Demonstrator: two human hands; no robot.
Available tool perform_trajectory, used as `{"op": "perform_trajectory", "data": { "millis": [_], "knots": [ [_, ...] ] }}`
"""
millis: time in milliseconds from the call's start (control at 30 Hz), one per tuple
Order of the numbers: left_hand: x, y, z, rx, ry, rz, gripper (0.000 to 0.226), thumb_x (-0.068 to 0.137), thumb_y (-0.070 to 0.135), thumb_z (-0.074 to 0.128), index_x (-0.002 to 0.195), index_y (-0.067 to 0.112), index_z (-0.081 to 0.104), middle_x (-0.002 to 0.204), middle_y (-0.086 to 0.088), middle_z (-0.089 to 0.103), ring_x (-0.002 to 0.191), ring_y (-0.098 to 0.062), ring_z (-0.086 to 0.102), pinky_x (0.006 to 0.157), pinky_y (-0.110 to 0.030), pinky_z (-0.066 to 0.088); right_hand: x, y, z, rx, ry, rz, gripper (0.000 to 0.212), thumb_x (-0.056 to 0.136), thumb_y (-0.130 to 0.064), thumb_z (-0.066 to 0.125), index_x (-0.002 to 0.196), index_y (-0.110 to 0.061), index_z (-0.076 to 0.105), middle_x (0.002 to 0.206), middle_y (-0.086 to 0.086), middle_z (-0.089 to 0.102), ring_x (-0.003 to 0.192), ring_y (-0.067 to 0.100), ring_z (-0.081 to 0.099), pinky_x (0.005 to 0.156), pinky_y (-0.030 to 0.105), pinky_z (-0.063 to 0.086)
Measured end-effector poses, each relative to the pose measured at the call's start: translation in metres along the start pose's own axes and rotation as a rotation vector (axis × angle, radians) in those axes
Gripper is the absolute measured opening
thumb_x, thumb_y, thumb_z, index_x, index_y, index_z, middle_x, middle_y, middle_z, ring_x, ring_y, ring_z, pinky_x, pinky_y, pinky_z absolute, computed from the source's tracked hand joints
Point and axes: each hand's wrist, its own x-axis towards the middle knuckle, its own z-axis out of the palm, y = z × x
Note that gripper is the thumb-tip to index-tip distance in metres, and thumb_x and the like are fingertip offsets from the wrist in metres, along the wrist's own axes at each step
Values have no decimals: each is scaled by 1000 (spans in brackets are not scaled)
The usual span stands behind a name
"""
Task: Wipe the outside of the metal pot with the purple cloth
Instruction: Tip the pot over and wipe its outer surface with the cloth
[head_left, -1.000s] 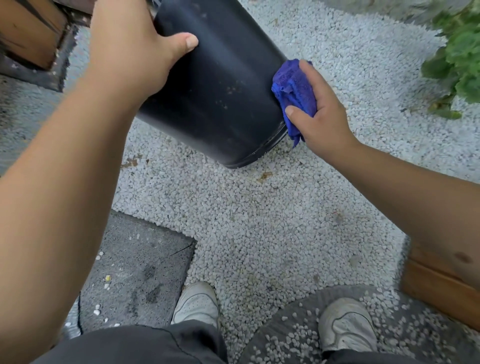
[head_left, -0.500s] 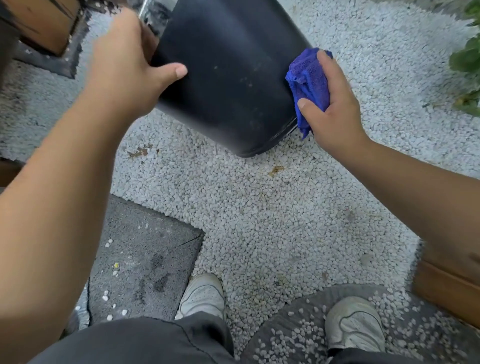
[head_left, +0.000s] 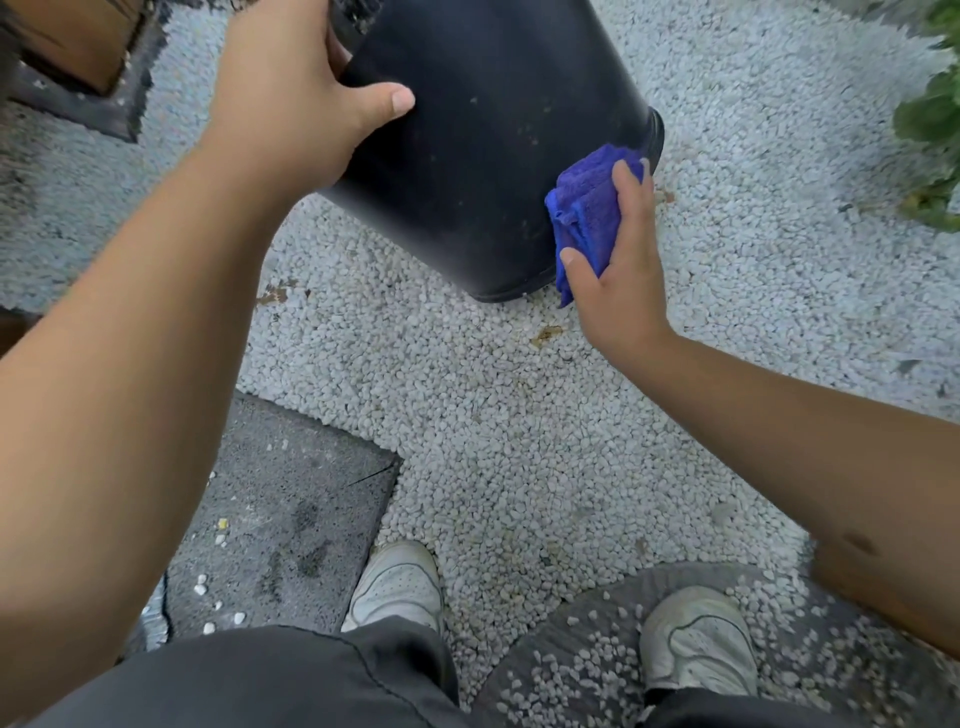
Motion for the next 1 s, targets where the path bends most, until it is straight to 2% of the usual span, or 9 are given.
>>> {"op": "perform_trajectory", "data": {
  "millis": [133, 233, 300, 367, 467, 567, 667, 800, 1000],
  "knots": [
    [0, -2, 0, 18, 16, 12, 36, 85, 45, 69, 88, 17, 47, 68, 6, 42, 77, -16, 46, 62, -26, 24, -16, -1, 15, -18, 7, -39, 74, 90, -5, 60, 151, -16, 20, 162, 15, -1, 137, -14, -4, 103, -2, 9],
    [-1, -3, 0, -4, 6, 1, 38, 85, 47, 68, 86, 15, 47, 67, 14, 40, 78, -16, 47, 63, -26, 26, -30, 2, 25, -52, -9, -80, 76, 87, 0, 63, 149, -19, 23, 160, 17, -2, 135, -20, -7, 97, -5, 17],
    [0, -4, 0, -18, -11, -10, 37, 85, 47, 68, 82, 18, 45, 68, 15, 39, 78, -16, 47, 63, -25, 26, -39, 4, 29, -101, -62, -87, 76, 86, 0, 64, 146, -23, 25, 160, 16, -2, 141, -11, 3, 96, 5, 34],
    [1, -5, 0, -25, -20, -12, 37, 85, 47, 68, 79, 20, 44, 69, 15, 39, 78, -16, 47, 61, -24, 25, -47, 5, 32, -152, -127, -83, 74, 85, -2, 65, 144, -27, 28, 161, 14, -1, 142, 13, 20, 82, 26, 51],
    [0, -4, 0, -34, -17, 10, 38, 85, 44, 69, 74, 21, 41, 66, 14, 40, 74, -16, 47, 57, -25, 24, -54, 8, 36, -198, -177, -86, 75, 85, -3, 67, 142, -32, 28, 161, 9, -1, 132, 21, 35, 69, 27, 49],
    [0, -4, 1, -41, -9, 19, 38, 85, 44, 70, 81, 16, 45, 66, 12, 42, 74, -17, 47, 56, -28, 26, -58, 10, 39, -213, -191, -98, 78, 84, -1, 68, 142, -33, 27, 161, 5, -3, 131, 17, 30, 72, 26, 49],
    [1, -5, 0, -29, 11, 27, 39, 84, 44, 71, 86, 15, 45, 73, -1, 48, 76, -19, 47, 62, -27, 27, -65, 13, 41, -220, -239, -106, 80, 84, -2, 70, 144, -34, 27, 159, -11, -6, 133, 20, 35, 76, 31, 55],
    [1, -4, -1, -10, 17, 37, 38, 84, 44, 71, 88, 15, 46, 84, -5, 51, 77, -18, 47, 62, -26, 25, -73, 14, 45, -215, -346, -132, 80, 85, -1, 69, 148, -30, 29, 163, -10, -4, 137, 19, 31, 79, 24, 51],
    [1, -5, -1, -60, 5, 5, 37, 83, 43, 71, 85, 16, 46, 68, 6, 45, 74, -15, 46, 58, -23, 24, -86, -3, 56, 7, -540, 44, 70, 91, -9, 65, 150, -29, 33, 163, -8, 12, 146, 12, 19, 113, 29, 33]
  ]
}}
